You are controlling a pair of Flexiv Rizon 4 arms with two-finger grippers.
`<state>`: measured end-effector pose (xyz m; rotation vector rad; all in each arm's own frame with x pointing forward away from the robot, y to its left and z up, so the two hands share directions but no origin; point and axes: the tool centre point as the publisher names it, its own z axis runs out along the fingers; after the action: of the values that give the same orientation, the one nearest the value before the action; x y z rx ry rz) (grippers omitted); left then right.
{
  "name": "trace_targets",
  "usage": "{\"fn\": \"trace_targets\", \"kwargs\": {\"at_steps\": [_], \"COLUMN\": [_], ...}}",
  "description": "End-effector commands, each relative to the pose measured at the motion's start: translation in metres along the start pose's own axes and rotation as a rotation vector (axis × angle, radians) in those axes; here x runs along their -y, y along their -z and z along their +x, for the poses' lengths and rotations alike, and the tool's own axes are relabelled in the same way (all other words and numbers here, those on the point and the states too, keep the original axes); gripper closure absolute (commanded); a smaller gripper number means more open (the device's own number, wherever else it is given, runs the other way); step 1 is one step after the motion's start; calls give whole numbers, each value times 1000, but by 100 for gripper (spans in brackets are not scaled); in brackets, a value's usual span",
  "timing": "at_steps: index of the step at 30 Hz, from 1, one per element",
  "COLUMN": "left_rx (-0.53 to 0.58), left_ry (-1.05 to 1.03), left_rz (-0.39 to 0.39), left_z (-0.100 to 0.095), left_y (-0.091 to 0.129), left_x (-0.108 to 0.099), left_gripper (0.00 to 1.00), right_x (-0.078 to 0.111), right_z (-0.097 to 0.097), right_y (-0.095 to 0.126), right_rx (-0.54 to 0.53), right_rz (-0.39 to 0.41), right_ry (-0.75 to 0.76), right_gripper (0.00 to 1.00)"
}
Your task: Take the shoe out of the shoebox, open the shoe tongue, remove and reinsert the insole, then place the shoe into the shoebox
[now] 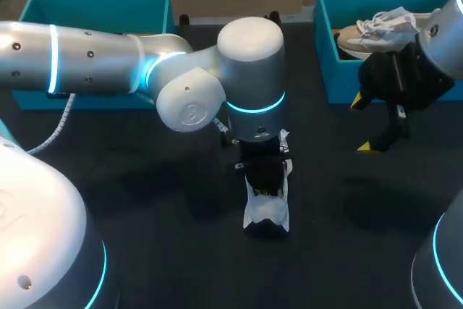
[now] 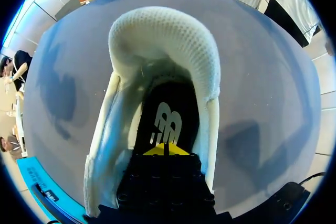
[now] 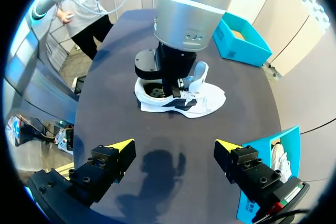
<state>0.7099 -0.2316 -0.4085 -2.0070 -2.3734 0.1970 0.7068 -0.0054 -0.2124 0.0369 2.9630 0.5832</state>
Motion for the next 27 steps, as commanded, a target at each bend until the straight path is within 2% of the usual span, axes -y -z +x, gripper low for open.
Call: {"fn": "trace_targets", "kwargs": {"at_steps": [1, 9, 18, 23, 27], "left_rx": [-7, 32, 43, 60, 65], "left_ry": [-1, 17, 17, -21, -54], "left_rz": [0, -30, -24, -21, -67], "left_z": [-4, -9, -10, -11, -8], "left_y": [-17, -12, -7, 13, 31], "left_x": [1, 0, -1, 0, -2], "left_gripper": [100, 100, 100, 100, 100], "right_x": [0, 0, 0, 0, 0], "right_z": [0, 0, 0, 0, 0], "right_y": [-1, -1, -1, -1, -1], "right_rx": [0, 0, 0, 0, 0], "right_rz": [2, 2, 2, 2, 2], "right_ry": [0, 0, 0, 0, 0], "right_gripper": [0, 0, 0, 0, 0]}}
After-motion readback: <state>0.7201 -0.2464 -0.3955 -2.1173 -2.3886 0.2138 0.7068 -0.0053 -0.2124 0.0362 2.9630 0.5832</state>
